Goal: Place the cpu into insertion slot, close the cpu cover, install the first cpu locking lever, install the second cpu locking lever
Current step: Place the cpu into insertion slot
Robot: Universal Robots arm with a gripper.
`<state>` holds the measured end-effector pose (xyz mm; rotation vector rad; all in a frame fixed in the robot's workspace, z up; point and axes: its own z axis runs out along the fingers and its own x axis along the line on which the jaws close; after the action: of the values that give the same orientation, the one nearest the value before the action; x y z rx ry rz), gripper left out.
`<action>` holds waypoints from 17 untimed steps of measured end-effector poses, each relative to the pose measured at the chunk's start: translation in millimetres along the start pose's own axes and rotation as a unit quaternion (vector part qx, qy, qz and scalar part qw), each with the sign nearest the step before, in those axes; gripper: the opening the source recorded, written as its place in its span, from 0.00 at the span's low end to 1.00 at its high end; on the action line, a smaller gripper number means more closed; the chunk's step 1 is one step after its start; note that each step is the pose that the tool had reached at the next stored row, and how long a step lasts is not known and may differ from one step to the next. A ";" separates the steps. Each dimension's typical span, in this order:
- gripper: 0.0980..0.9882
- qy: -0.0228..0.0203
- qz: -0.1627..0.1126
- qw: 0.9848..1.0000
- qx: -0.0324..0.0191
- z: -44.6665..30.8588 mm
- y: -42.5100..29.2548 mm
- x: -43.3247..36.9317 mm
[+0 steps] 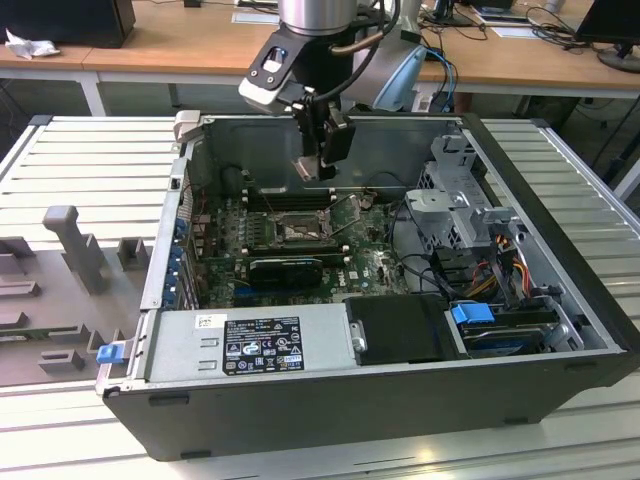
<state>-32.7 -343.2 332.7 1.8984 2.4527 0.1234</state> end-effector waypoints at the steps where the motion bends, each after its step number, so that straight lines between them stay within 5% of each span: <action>1: 0.48 -0.001 0.016 1.000 0.000 0.5 0.0 0.0; 7: 0.48 -0.006 0.074 0.997 -0.001 4.1 -0.3 -0.1; 17: 0.48 -0.006 0.078 0.997 -0.001 16.9 -1.5 -0.3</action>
<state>-32.7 -343.2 315.8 2.0801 2.2937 0.1192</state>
